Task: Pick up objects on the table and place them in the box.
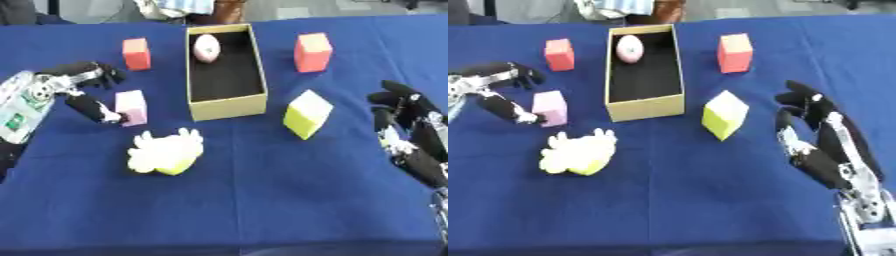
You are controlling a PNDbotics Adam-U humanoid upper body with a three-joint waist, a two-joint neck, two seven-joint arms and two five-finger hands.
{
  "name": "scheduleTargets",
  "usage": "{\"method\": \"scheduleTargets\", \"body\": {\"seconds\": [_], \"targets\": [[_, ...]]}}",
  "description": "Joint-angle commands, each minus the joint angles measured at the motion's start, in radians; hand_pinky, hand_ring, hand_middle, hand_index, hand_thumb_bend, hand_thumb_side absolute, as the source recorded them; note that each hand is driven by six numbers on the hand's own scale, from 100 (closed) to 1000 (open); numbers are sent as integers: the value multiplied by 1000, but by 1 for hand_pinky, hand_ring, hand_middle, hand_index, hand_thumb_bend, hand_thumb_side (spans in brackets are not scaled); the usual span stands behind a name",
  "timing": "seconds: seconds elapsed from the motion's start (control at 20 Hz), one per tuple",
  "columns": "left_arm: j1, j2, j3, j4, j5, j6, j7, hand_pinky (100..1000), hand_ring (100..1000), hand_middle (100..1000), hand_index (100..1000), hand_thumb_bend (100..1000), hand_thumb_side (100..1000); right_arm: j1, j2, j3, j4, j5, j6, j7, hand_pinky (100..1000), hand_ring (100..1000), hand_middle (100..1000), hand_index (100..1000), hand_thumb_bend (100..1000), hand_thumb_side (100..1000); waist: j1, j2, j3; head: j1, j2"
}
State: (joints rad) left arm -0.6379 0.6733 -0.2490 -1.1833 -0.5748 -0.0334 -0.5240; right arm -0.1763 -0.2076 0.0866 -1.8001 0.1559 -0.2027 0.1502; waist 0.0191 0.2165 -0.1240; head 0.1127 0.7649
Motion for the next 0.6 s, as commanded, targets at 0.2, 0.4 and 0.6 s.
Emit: {"method": "scheduleTargets", "body": {"seconds": [0.2, 0.4, 0.6], "targets": [[-26, -5, -6, 30, -2, -26, -19, 807, 768, 784, 884, 535, 325, -8, -13, -3, -7, -1, -1, 3, 818, 832, 720, 902, 100, 461, 8, -31, -5, 2, 5], [-30, -17, -14, 50, -13, -36, -19, 801, 761, 774, 875, 516, 309, -7, -13, -3, -7, -1, -1, 3, 818, 832, 720, 902, 100, 461, 9, -30, -8, 3, 5], [-28, -23, -18, 52, -12, -49, -7, 772, 720, 683, 791, 424, 252, -8, -12, -3, -6, -2, -2, 4, 818, 832, 720, 902, 100, 462, 10, -30, -10, 2, 5]]}}
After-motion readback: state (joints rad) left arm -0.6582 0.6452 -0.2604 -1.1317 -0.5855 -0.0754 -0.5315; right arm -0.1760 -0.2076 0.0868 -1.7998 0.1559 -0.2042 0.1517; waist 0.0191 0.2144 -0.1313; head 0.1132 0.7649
